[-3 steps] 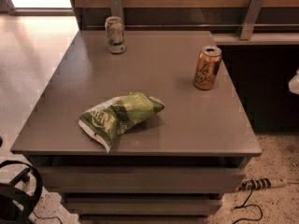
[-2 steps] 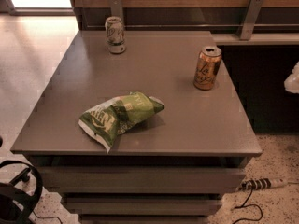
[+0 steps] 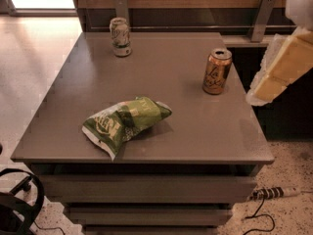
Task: Move green jalapeno chip bag near 7up can
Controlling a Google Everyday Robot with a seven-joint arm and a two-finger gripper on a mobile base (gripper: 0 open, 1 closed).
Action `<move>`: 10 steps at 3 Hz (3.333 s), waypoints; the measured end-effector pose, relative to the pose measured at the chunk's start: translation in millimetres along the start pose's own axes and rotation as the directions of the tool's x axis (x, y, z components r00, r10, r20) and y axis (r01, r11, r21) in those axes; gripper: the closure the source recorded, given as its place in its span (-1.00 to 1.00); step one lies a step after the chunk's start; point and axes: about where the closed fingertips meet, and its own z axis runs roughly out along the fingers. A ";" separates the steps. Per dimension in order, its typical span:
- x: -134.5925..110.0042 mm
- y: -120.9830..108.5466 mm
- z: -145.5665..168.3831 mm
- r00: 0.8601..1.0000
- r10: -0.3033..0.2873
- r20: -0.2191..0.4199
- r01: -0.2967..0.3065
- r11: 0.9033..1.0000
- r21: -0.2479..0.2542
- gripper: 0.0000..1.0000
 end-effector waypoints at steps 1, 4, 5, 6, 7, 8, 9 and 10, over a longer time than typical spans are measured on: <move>-9.6 11.5 48.3 0.999 -0.033 -0.033 0.031 0.998 -0.058 -1.00; -19.0 27.9 124.1 0.989 -0.144 0.037 0.149 0.964 -0.222 -1.00; -37.3 26.8 144.7 0.982 -0.186 0.022 0.185 0.947 -0.262 -1.00; -59.5 26.7 167.7 0.973 -0.228 0.034 0.227 0.929 -0.293 -1.00; -74.1 32.1 196.8 0.968 -0.244 0.051 0.247 0.910 -0.334 -1.00; -80.5 45.9 216.2 0.967 -0.242 0.072 0.252 0.896 -0.367 -1.00; -89.4 60.1 232.9 0.966 -0.235 0.110 0.259 0.883 -0.392 -1.00; -105.6 75.7 242.9 0.958 -0.228 0.173 0.280 0.872 -0.402 -1.00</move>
Offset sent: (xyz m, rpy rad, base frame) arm 0.0532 0.0448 -0.1388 -0.0364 0.2276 0.1820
